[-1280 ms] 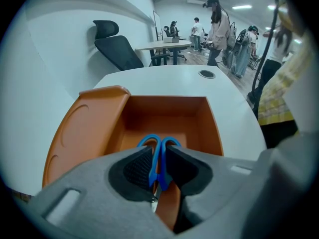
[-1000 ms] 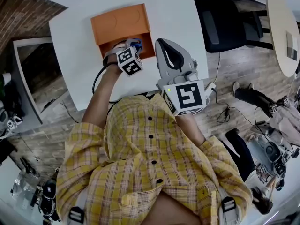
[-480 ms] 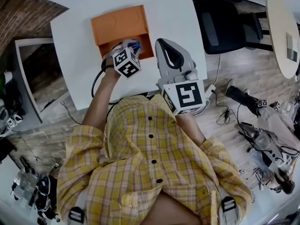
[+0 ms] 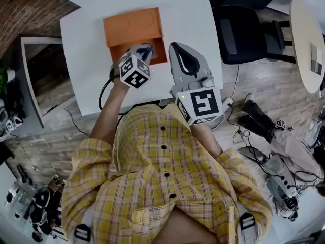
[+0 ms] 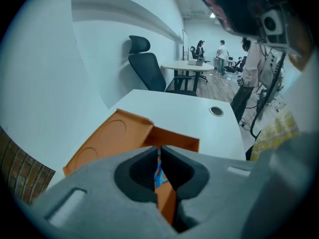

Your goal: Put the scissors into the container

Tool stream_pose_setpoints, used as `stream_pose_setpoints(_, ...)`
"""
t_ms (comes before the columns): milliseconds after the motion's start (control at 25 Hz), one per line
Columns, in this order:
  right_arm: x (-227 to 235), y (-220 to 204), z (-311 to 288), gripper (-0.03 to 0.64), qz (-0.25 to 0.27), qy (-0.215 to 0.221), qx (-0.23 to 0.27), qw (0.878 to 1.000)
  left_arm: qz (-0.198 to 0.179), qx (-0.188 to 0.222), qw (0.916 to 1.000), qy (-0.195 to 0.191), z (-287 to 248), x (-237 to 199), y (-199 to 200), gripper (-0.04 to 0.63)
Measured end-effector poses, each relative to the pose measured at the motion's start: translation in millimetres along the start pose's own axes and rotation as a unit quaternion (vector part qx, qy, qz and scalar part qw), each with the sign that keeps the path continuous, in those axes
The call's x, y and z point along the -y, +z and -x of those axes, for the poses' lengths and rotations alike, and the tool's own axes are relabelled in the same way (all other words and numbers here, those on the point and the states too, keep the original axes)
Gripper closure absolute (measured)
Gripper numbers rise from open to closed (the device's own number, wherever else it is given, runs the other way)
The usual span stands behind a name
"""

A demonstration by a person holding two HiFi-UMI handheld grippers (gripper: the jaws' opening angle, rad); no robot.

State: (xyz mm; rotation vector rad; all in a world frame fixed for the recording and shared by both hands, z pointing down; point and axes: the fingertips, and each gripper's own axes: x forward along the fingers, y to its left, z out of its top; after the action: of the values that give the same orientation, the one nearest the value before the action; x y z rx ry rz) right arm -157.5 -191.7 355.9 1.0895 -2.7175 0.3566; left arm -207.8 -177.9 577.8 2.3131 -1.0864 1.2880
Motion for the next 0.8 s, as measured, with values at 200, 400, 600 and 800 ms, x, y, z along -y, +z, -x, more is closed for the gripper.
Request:
stream_pose_setpoints(200, -6.3, 4.5, 5.0, 0.611, 0.008, 0.011, 0.005, 1.0, 0.03, 0.044, 0.9978, 0.038, 28.5, -4.2, 18.5, 0.589)
stream_pose_setpoints(400, -6.7, 5.6, 11.5, 0.611, 0.011, 0.019, 0.005, 1.0, 0.064, 0.08, 0.9924, 0.067, 52.2, -3.1, 37.2, 0.591)
stream_pose_setpoints(600, -8.4, 5.8, 19.7, 0.611, 0.021, 0.022, 0.006, 1.0, 0.087, 0.125, 0.9833, 0.1, 80.0, -2.7, 59.0, 0.591)
stream_pose_setpoints(800, -8.9, 14.1, 31.7, 0.611, 0.022, 0.021, 0.019, 0.999, 0.099, 0.158, 0.9736, 0.132, 108.0, -0.1, 77.8, 0.591)
